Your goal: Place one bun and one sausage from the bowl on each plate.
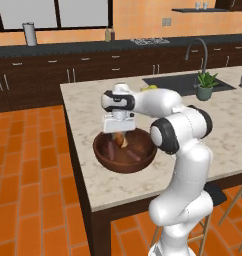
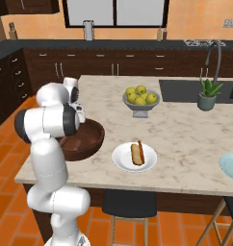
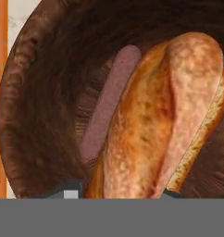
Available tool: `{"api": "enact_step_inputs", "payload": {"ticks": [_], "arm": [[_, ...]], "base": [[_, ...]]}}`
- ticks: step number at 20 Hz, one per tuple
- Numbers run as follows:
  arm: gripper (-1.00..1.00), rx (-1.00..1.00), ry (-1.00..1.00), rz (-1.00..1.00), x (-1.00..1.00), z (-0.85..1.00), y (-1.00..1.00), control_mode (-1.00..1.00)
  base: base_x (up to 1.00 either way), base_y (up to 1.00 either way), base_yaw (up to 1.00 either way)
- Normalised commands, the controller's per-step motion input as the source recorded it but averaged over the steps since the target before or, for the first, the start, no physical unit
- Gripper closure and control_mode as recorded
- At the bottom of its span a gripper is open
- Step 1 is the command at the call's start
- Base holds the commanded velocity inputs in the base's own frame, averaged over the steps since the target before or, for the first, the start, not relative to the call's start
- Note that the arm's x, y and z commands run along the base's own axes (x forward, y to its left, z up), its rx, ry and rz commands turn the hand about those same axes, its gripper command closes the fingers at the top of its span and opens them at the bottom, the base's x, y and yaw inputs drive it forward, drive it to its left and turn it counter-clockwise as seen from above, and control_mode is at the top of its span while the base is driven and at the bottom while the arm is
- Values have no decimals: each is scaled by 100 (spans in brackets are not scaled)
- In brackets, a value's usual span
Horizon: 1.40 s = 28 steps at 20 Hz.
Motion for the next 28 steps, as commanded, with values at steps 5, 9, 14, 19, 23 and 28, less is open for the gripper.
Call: {"api": "enact_step_inputs", "payload": {"ticks": [5,9,14,19,23,28], "arm": [[100,-1,2,0,-49,89,0,-100],[100,-2,0,0,-91,82,-20,-100],[100,-1,0,0,-100,58,-40,-100],[100,-3,-1,0,-100,5,-27,-100],[100,-12,-10,0,-100,-14,-24,-100],[100,-2,-4,0,-89,-9,-32,-100]], "base": [[0,0,0],[0,0,0],[0,0,0],[0,0,0],[0,0,0],[0,0,0]]}}
